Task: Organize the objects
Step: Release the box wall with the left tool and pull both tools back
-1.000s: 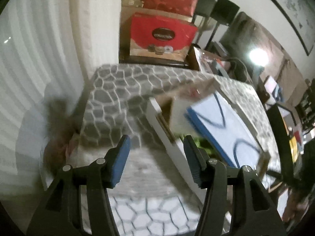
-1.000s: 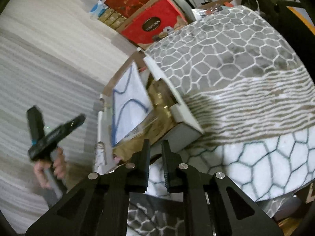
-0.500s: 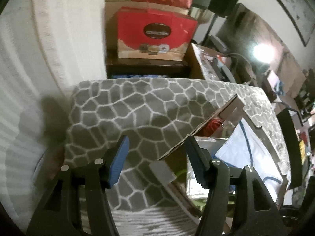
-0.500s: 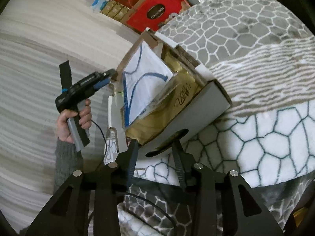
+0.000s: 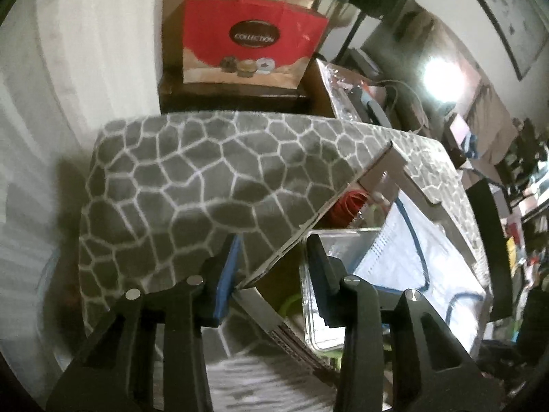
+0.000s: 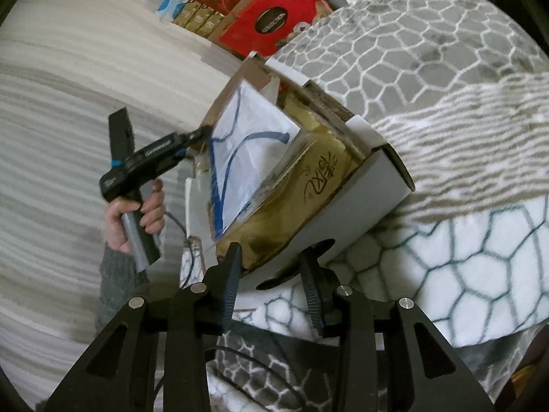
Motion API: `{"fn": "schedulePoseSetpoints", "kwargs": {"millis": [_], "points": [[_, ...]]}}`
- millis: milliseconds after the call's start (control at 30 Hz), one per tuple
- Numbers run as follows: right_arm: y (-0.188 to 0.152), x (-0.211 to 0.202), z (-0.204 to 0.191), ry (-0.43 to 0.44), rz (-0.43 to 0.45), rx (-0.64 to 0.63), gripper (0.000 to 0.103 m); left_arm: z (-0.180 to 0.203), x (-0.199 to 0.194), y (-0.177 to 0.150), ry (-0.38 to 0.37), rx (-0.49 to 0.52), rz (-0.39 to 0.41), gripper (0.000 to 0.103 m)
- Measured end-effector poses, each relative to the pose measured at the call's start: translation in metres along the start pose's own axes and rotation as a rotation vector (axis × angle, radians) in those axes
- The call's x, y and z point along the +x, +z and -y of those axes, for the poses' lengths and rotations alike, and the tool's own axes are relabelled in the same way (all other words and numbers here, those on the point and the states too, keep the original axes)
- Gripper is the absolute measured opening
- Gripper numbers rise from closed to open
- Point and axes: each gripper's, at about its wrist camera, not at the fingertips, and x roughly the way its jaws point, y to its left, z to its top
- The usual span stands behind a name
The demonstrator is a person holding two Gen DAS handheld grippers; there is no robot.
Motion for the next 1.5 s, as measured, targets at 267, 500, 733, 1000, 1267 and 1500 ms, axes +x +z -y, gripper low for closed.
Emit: {"fn": "schedulePoseSetpoints", "kwargs": {"millis": [267,500,733,1000,1267,1500], "points": [[0.049,-0.018,0.021,-0.093,0.077,0.007,0.036,0.016,-0.012,-0.039,-0.026,-0.087,-0.063,0.034],[0.103,-0.007,0.033,-0.142,0.032,-0.042,0.036,0.037,-0.025,-0.071,-0.001,-0.118,-0.042,0.037],[0.129,0.012,0.031,-0.188,0.001,-0.106,0.036,0.045,-0.034,-0.084,-0.003,-0.141,-0.023,0.038],[0.138,0.022,0.026,-0.243,-0.01,-0.169,0.036,0.049,-0.034,-0.089,0.0,-0.137,-0.022,0.038],[0.139,0.024,0.023,-0.263,-0.006,-0.188,0.036,0.05,-0.033,-0.089,0.014,-0.112,-0.019,0.038],[0.137,0.017,0.023,-0.273,0.004,-0.2,0.036,0.048,-0.034,-0.084,0.013,-0.113,-0.021,0.037]]}}
